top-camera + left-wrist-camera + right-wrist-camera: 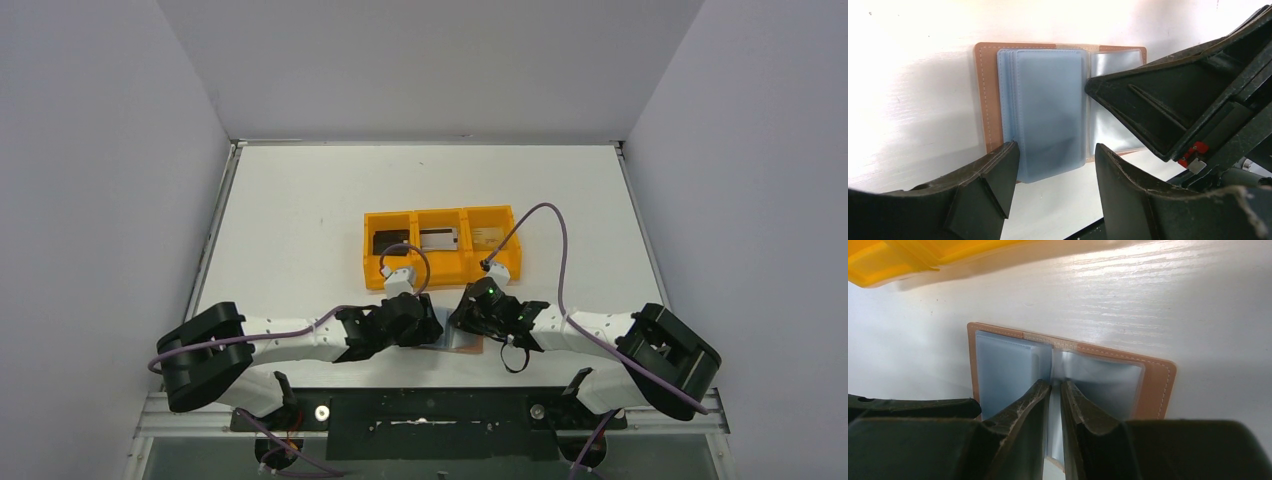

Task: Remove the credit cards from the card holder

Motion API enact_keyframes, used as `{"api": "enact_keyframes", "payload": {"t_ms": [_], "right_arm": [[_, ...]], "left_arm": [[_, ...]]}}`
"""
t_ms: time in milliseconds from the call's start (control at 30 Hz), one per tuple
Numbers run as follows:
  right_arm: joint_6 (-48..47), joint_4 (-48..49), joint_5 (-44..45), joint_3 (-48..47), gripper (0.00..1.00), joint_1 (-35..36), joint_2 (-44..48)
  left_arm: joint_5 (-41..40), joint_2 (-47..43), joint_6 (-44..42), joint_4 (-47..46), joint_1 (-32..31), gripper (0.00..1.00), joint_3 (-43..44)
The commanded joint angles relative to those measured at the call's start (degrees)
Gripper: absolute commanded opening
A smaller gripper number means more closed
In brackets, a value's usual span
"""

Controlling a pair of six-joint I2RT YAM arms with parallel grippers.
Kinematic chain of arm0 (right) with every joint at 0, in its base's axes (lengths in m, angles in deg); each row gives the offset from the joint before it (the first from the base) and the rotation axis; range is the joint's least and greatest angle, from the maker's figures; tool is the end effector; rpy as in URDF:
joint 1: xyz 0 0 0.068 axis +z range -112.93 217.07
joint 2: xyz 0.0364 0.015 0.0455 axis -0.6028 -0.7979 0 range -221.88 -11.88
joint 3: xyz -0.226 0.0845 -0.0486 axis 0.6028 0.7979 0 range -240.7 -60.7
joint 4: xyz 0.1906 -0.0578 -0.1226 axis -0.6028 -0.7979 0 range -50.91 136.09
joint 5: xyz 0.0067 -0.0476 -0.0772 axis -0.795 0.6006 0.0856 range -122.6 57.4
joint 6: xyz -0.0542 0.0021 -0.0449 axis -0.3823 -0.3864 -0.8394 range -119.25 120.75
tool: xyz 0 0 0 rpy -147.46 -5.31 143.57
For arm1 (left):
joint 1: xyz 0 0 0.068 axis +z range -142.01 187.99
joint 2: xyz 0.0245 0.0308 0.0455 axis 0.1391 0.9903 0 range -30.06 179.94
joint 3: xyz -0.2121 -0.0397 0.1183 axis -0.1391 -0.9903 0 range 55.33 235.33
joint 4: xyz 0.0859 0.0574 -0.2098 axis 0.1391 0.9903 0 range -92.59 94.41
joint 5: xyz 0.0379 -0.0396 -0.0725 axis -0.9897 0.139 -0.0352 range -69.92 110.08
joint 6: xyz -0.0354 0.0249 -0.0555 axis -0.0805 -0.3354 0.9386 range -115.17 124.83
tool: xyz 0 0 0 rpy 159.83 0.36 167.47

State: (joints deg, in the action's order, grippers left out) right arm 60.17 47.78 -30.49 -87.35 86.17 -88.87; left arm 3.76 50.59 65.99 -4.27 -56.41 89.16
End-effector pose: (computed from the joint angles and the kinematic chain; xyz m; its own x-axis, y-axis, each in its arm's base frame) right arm 0.1570 0.1780 0.1175 -0.8866 0.2905 -0.3600 0.0469 0.8307 0.5547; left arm 0.1285 -0.2310 0.1390 -0.8308 -0.2115 -0.5148 0.1080 0.8462 -0.5219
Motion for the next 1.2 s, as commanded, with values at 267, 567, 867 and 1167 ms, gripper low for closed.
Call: {"api": "enact_keyframes", "payload": {"t_ms": [267, 567, 867, 1167], "right_arm": [[-0.3, -3.7, 0.9, 1.5, 0.19, 0.1, -0.5], [-0.2, -3.1, 0.5, 1.8, 0.19, 0.1, -0.2], [0.0, -3.1, 0.5, 2.2, 0.19, 0.1, 0.2], [0.3, -3.0, 0.9, 3.2, 0.21, 0.2, 2.9]], "left_arm": [[6.4, 2.4, -2.2, -10.9, -0.2, 0.46, 1.5], [7.9, -0.5, -3.1, -17.2, -0.2, 0.45, -0.6], [8.6, -0.3, -4.4, -18.6, -0.2, 0.45, 0.4], [8.3, 0.2, -5.7, -20.0, -0.2, 0.44, 2.2]]}}
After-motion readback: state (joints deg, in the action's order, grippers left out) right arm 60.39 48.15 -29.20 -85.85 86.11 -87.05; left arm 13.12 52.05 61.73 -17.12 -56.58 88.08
